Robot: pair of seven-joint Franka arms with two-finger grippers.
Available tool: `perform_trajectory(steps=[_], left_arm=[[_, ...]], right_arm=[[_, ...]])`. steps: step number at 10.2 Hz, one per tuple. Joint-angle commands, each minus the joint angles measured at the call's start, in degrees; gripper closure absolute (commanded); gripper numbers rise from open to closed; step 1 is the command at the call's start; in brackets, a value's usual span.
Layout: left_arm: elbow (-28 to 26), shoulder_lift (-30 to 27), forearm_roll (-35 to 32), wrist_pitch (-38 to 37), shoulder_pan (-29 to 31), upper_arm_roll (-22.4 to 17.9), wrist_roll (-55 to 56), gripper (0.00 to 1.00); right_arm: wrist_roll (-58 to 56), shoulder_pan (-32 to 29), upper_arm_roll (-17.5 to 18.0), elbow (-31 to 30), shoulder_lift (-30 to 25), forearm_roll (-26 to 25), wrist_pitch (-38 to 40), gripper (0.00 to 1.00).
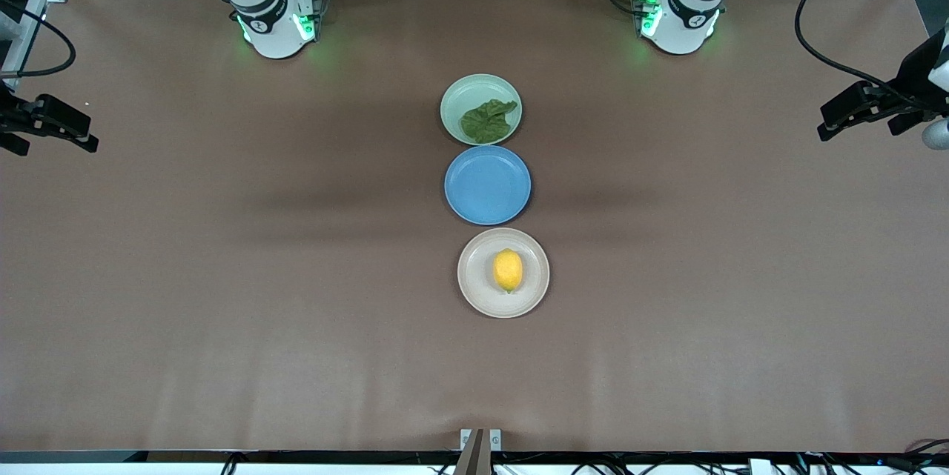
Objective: Pick lemon and lettuce from plates
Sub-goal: 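Move the left gripper over the lemon on the cream plate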
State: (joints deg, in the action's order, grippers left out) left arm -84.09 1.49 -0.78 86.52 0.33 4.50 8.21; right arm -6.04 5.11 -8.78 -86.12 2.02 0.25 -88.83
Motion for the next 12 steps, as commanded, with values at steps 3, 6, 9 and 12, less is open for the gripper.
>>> perform_trajectory(steps=[3, 6, 9, 12], left_arm=[[0.1, -1.7, 0.4, -1.0, 0.3, -0.1, -0.9, 0.00], [0.1, 2.4, 2.7, 0.8, -1.6, 0.7, -0.1, 0.00], [0.0, 10.1, 4.9, 12.9, -7.6, 1.6, 7.1, 0.00], [0.0, 17.1, 7.6, 25.7, -12.0, 2.4, 10.6, 0.00]], right_arm=[[0.6, -0.4, 0.3, 0.2, 0.2, 0.3, -0.2, 0.00], [0.6, -0.5, 0.3, 0.2, 0.2, 0.3, -0.1, 0.00], [0.6, -0.5, 0.3, 0.2, 0.2, 0.3, -0.1, 0.00], [0.6, -0.5, 0.3, -0.1, 0.3, 0.3, -0.8, 0.00]])
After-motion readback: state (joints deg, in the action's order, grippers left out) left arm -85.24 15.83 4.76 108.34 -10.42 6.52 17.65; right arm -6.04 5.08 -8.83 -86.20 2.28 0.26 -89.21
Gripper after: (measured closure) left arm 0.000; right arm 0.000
